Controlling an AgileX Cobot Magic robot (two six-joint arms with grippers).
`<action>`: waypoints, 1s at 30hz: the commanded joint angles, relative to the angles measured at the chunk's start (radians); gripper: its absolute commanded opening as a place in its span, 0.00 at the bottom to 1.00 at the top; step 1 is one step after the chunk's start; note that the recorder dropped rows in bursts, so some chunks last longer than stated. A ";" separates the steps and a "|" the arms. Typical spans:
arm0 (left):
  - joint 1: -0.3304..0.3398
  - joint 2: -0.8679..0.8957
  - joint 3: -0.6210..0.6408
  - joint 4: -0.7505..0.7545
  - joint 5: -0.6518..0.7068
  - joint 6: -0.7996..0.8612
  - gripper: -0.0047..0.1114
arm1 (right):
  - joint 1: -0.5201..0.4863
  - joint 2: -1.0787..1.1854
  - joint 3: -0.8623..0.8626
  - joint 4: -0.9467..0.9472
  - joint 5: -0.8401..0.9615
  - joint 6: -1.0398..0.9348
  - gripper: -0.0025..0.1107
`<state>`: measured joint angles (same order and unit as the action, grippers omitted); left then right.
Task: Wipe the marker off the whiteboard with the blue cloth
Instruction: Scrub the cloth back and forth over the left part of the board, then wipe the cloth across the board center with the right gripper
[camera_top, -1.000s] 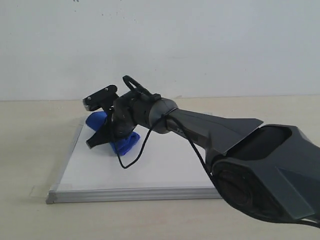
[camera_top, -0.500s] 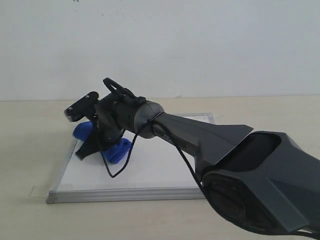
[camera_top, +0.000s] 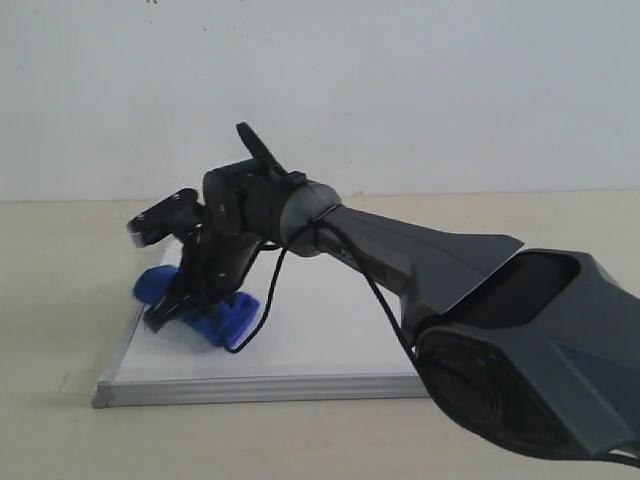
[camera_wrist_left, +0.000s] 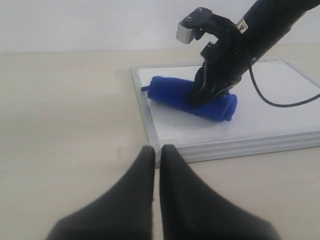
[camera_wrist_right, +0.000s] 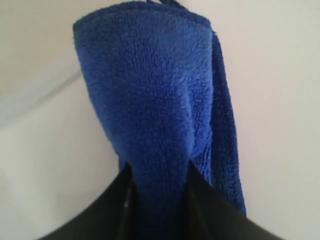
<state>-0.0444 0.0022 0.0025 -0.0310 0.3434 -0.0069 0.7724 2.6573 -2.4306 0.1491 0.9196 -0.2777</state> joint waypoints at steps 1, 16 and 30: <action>0.000 -0.002 -0.002 -0.010 -0.006 0.001 0.07 | 0.028 -0.007 0.015 0.077 0.034 -0.061 0.02; 0.000 -0.002 -0.002 -0.010 -0.006 0.001 0.07 | -0.009 0.021 0.015 -0.398 0.084 0.278 0.02; 0.000 -0.002 -0.002 -0.010 -0.006 0.001 0.07 | -0.058 0.015 0.015 -0.496 0.121 0.339 0.02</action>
<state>-0.0444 0.0022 0.0025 -0.0310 0.3434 -0.0069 0.7684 2.6543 -2.4283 -0.1300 0.9617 -0.0826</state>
